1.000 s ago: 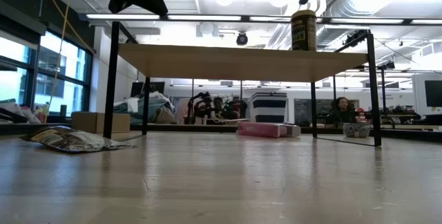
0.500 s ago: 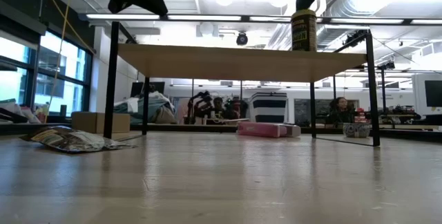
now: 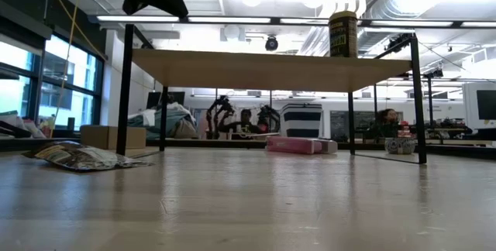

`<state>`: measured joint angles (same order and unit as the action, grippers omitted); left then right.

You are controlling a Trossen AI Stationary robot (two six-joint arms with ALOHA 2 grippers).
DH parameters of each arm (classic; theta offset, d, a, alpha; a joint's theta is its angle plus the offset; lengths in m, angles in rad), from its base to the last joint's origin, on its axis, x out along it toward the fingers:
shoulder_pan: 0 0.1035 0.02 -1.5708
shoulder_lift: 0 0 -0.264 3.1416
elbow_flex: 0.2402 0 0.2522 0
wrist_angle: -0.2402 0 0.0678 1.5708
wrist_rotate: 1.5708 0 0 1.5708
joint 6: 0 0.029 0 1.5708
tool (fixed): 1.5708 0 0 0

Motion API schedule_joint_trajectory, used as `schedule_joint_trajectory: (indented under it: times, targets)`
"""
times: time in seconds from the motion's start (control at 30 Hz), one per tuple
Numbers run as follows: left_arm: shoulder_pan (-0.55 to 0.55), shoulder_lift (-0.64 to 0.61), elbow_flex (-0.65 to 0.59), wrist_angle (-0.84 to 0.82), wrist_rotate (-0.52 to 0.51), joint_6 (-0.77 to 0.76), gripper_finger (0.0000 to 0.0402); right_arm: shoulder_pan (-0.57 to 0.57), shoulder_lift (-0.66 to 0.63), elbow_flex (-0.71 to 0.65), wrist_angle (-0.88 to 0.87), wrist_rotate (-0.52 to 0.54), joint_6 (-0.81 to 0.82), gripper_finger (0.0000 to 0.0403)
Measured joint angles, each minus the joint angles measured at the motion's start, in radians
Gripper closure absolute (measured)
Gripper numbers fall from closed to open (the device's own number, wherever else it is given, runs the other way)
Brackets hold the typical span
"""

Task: Shelf spices
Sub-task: Put the red seasoning can on the shelf

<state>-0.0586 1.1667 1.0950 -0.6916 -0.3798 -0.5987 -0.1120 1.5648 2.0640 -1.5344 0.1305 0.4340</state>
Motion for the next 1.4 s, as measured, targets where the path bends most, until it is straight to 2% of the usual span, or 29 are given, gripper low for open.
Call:
schedule_joint_trajectory:
  times: [0.1, 0.17, 0.23, 0.33, 0.5, 0.63, 0.8, 0.9, 1.03, 1.17, 1.4]
  targets:
    - [0.0, 0.0, 0.0, 0.001, -0.001, 0.023, 0.038, 0.032, -0.006, 0.05, 0.03, -0.168, -0.072, 0.0403]
    - [0.0, 0.0, 0.0, 0.004, -0.014, 0.024, 0.038, 0.058, -0.005, 0.064, 0.053, -0.233, -0.075, 0.0402]
    - [0.0, -0.002, 0.0, 0.013, -0.009, 0.005, 0.0379, 0.092, -0.003, 0.066, 0.051, -0.233, -0.067, 0.04]
    - [0.0, -0.018, 0.014, 0.054, 0.084, -0.034, 0.0366, 0.151, -0.004, 0.053, 0.047, -0.161, -0.058, 0.0379]
    - [-0.044, -0.04, 0.139, 0.079, 0.227, -0.028, 0.0319, 0.245, 0.001, -0.011, 0.047, -0.067, -0.074, 0.0306]
    - [-0.117, -0.025, 0.277, -0.131, 0.318, 0.012, 0.0268, 0.298, 0.001, -0.089, 0.068, -0.055, -0.059, 0.0233]
    - [-0.25, -0.001, 0.378, -0.529, 0.418, -0.094, 0.0203, 0.347, 0.001, -0.19, 0.135, -0.063, -0.019, 0.0158]
    - [-0.351, -0.002, 0.378, -0.726, 0.419, -0.209, 0.017, 0.363, 0.001, -0.242, 0.175, -0.079, 0.003, 0.0133]
    - [-0.474, -0.003, 0.345, -0.88, 0.34, -0.371, 0.0139, 0.37, 0.001, -0.292, 0.189, -0.077, 0.011, 0.0121]
    - [-0.552, -0.003, 0.288, -0.866, 0.274, -0.509, 0.0127, 0.366, 0.001, -0.311, 0.189, -0.058, 0.01, 0.012]
    - [-0.681, -0.002, 0.122, -0.796, 0.309, -0.76, 0.0126, 0.339, 0.001, -0.312, 0.184, -0.033, -0.023, 0.012]
